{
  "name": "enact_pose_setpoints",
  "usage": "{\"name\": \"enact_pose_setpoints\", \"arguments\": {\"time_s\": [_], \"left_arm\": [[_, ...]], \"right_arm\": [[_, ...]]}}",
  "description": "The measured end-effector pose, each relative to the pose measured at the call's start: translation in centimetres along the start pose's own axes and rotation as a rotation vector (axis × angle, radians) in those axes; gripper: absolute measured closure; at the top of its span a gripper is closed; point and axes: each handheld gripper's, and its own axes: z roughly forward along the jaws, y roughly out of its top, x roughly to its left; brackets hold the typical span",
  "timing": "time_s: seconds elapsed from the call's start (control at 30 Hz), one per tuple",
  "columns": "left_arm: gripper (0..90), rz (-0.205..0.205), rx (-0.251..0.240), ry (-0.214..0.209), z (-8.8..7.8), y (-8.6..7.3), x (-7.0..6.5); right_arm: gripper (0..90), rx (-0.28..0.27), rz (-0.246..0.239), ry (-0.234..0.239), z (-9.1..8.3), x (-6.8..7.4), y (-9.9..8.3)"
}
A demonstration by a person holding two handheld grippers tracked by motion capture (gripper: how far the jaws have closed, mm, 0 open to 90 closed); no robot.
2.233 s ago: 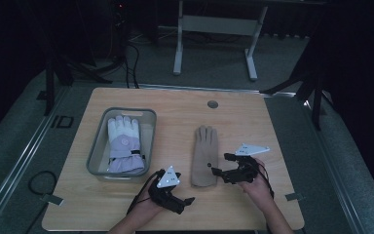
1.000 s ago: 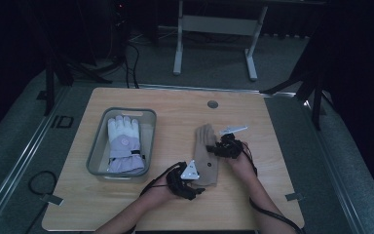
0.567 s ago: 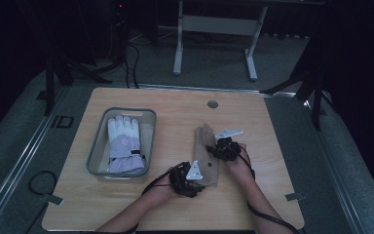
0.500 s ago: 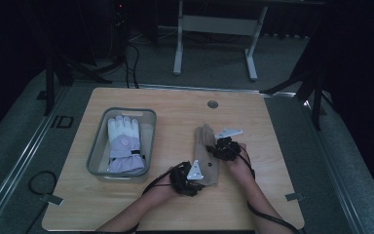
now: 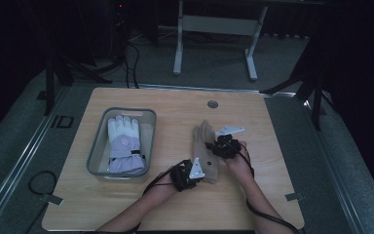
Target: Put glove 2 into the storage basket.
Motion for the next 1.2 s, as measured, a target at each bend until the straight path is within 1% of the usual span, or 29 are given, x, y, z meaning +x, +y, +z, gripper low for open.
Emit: {"name": "enact_pose_setpoints", "arguments": {"time_s": [0.2, 0.27, 0.47, 0.57, 0.6, 0.67, 0.83, 0.9, 1.0, 1.03, 1.1, 1.13, 1.2], "left_arm": [[82.4, 0.012, -0.008, 0.005, -2.2, 1.0, 0.2], [82.4, 0.027, -0.001, 0.019, -2.9, 1.2, 0.4], [82.4, 0.008, 0.008, 0.034, -4.9, 1.3, 1.1], [82.3, -0.004, 0.013, 0.039, -5.8, 1.1, 1.4], [82.3, 0.001, 0.016, 0.044, -6.1, 1.1, 1.5], [82.3, -0.011, 0.016, 0.047, -6.7, 0.9, 1.7], [82.3, -0.017, 0.016, 0.075, -8.4, 0.5, 2.2], [82.3, -0.017, 0.017, 0.09, -9.1, 0.3, 2.4], [82.3, -0.027, 0.016, 0.108, -10.3, -0.1, 2.8], [82.3, -0.027, 0.016, 0.108, -10.3, -0.1, 2.8], [82.3, -0.032, 0.021, 0.12, -11.1, -0.4, 3.1], [82.3, -0.04, 0.029, 0.123, -11.5, -0.6, 3.3], [82.3, -0.041, 0.036, 0.132, -12.1, -1.0, 3.6]], "right_arm": [[77.1, -0.026, -0.016, 0.012, -0.9, 0.6, 1.5], [77.1, -0.035, -0.021, 0.015, -1.2, 0.9, 2.2], [77.0, -0.064, -0.03, 0.034, -1.6, 1.8, 4.1], [77.0, -0.074, -0.042, 0.04, -1.6, 2.4, 5.0], [77.1, -0.076, -0.042, 0.043, -1.5, 2.7, 5.3], [77.0, -0.084, -0.05, 0.048, -1.5, 3.1, 5.8], [77.0, -0.097, -0.079, 0.056, -1.3, 4.4, 7.6], [77.0, -0.106, -0.083, 0.07, -1.3, 4.8, 8.4], [77.0, -0.122, -0.096, 0.081, -1.1, 5.7, 9.6], [77.0, -0.122, -0.096, 0.081, -1.1, 5.7, 9.6], [77.0, -0.127, -0.112, 0.088, -0.8, 6.5, 10.6], [77.0, -0.13, -0.117, 0.087, -0.6, 6.7, 10.8], [77.0, -0.132, -0.119, 0.1, -0.3, 7.3, 11.4]]}}
